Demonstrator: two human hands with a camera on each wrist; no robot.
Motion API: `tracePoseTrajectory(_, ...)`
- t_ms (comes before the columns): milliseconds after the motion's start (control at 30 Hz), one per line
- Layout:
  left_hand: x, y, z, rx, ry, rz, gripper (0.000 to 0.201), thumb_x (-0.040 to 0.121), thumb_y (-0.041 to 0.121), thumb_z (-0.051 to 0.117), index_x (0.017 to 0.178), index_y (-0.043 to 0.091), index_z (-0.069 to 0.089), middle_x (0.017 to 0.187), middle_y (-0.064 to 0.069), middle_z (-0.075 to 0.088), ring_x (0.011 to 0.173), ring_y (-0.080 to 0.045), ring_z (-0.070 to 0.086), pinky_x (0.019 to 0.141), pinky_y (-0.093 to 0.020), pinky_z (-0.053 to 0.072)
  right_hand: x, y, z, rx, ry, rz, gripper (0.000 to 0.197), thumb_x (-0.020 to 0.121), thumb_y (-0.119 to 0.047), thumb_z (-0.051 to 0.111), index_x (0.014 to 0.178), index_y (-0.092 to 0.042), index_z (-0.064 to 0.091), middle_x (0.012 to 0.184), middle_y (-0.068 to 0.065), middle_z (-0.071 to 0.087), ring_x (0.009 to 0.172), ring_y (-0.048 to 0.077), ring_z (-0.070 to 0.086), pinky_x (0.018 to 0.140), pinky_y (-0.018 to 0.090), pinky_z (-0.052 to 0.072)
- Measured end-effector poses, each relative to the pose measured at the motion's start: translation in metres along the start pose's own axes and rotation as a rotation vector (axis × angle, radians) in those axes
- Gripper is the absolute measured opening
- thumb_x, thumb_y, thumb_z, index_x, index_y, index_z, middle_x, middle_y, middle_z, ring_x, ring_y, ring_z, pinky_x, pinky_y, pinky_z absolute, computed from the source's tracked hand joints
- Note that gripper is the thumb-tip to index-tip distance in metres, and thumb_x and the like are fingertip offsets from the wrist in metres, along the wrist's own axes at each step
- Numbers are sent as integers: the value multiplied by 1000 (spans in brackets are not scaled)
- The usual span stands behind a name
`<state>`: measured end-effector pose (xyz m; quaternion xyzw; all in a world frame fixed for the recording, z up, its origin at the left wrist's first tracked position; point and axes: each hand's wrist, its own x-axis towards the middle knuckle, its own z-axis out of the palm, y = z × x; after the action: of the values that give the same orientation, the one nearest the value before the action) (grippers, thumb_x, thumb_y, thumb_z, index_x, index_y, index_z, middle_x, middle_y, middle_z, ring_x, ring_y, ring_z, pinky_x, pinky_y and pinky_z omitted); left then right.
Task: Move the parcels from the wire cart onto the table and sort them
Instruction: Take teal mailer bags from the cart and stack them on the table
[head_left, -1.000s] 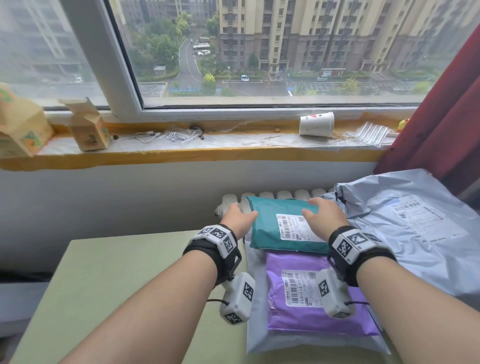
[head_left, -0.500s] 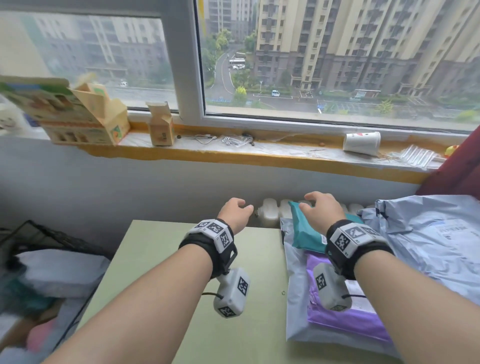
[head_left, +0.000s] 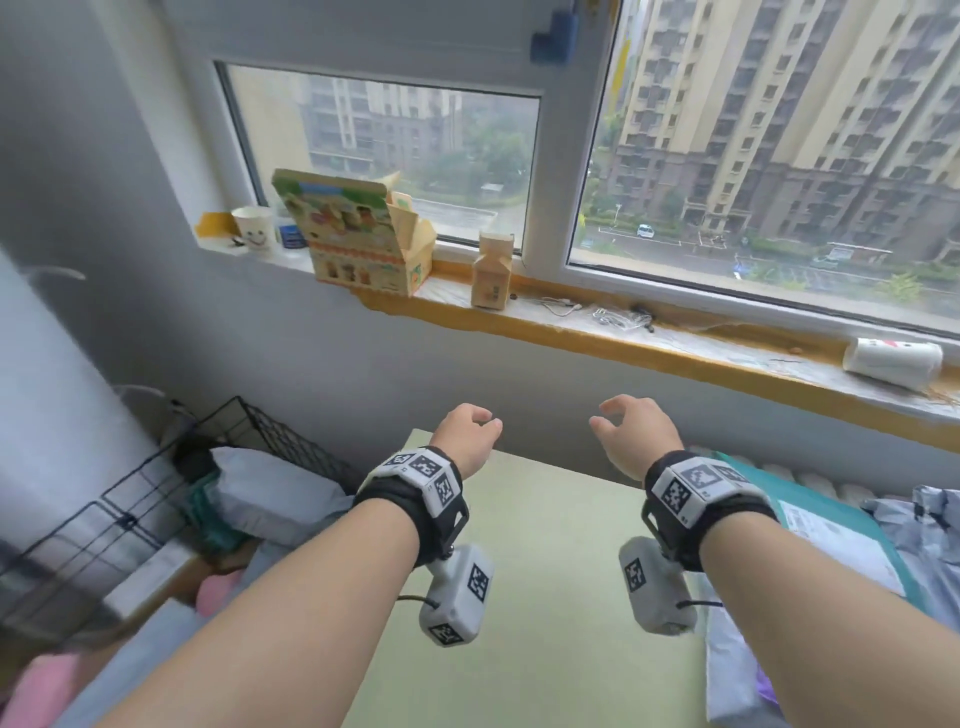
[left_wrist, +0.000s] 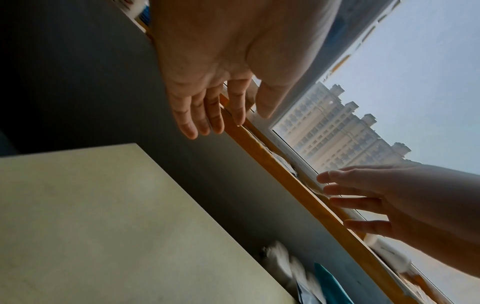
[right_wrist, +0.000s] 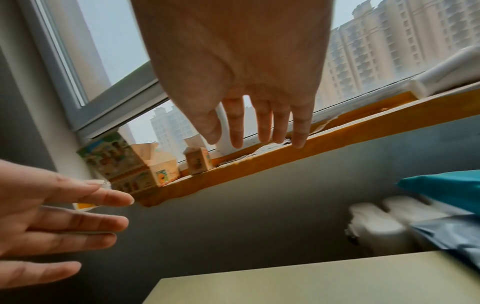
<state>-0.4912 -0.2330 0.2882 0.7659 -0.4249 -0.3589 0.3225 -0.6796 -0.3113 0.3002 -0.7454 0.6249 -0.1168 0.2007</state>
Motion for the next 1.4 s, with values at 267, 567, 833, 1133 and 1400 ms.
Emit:
tracePoseTrajectory(267,-14,-63,-94,-34,144,-59,35,96,24,51,126,7,56,132,-10,58,124,-24,51,106,-34,39,-14,-108,48,-1,-76,-155,34,95,-33,49,124,-16,60,127,9,58,112,27,57,96,38,48)
tracePoseTrajectory(567,-32,-156,-196,-131,245,-148,16,97,21,48,97,15,63,108,-15,59,104,-27,54,96,-29,41,-27,-223,125,-18,-185,-299,33,95,-34,50,120,-16,62,127,10,57,113,29,57,95,36,45)
tracePoseTrajectory(833,-49,-244,-280,-119,378,-219,19,94,18,51,77,24,56,88,-5,51,85,-20,46,79,-27,38,-48,-313,199,-52,-277,-363,36,95,-34,51,124,-15,59,130,11,57,117,29,55,97,36,44)
tracePoseTrajectory(1133,-60,-334,-339,-193,473,-380,29,95,20,52,117,5,63,124,-12,63,117,-31,55,101,-35,43,-75,-376,279,-48,-383,-411,33,94,-31,51,123,-16,60,121,6,63,108,22,60,93,35,49)
tracePoseTrajectory(1400,-36,-383,-346,-219,496,-451,30,96,21,49,121,8,61,129,-11,59,118,-26,54,103,-36,43,-64,-408,334,-75,-510,-385,35,95,-26,52,129,-17,54,127,7,60,114,22,57,98,35,47)
